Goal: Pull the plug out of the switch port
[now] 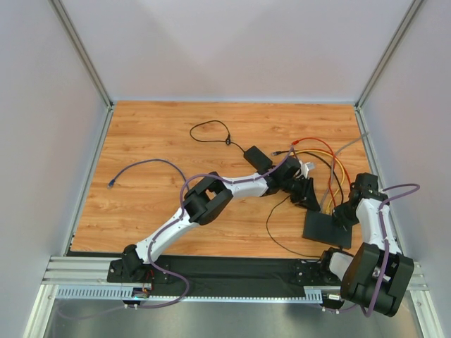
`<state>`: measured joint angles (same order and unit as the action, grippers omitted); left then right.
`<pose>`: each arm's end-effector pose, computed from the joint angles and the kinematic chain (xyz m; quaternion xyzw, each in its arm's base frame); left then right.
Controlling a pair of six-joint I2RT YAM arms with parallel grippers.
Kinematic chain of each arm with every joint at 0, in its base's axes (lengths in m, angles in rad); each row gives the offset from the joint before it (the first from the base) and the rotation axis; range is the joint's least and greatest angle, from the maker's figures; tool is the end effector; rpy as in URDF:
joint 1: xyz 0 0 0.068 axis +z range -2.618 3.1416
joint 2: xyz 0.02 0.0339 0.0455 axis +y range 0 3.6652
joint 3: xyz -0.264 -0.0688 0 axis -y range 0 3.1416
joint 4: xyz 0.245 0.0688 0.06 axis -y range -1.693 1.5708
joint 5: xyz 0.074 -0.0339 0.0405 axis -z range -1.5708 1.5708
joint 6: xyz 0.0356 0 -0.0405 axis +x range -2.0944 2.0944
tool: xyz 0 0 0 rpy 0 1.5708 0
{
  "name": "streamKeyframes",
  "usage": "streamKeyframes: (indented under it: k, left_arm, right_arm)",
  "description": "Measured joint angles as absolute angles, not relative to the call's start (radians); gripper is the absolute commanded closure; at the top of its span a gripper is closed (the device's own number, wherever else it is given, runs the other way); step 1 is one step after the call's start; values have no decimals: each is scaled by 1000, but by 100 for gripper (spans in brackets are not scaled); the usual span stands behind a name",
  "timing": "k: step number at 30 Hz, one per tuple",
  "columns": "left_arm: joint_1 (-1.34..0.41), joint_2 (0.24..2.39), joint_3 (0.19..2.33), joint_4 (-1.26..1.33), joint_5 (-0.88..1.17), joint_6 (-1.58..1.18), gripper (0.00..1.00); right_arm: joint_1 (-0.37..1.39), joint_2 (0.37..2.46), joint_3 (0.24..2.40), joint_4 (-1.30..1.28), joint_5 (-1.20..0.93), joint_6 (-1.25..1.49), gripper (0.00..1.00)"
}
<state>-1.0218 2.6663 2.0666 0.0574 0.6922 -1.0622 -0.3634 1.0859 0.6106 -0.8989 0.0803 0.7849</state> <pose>0.2821 -0.5047 0.0932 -0.1503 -0.8222 0.5485 0.0216 0.1519 -0.0608 0.1809 0.5434 0.8328 -0.0185 0.1042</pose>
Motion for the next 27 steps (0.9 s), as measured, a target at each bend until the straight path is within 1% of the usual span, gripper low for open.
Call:
streamKeyframes:
  k: [8,11,16,19,23,25,26,27]
  left_arm:
    - [-1027,2686,2115,22,702,-1043,64]
    - [-1029,2690,2120,19,708,-1039,61]
    - [-1029,2691,2124,18,714,-1037,61]
    - [-1029,2695,2130,18,716,-1032,67]
    - [-1028,2700,2131,16,717,-1031,70]
    - [-1028,2700,2131,15,717,-1030,76]
    - [-1028,2701,2133,12,717,-1031,83]
    - [-1028,2703,2136,10,719,-1032,85]
  right_arm:
    - [-363,1086,611,-899,77,785,96]
    - [-363,1086,610,-897,77,785,96]
    - [-363,1092,609,-895,77,785,96]
    - [-363,1094,609,-893,77,785,97]
    - [-363,1094,609,-892,77,785,97]
    - [-363,1094,609,-892,77,785,97]
    - [-363,1094,609,-893,77,785,96]
    - [-363,1094,609,-892,77,785,96]
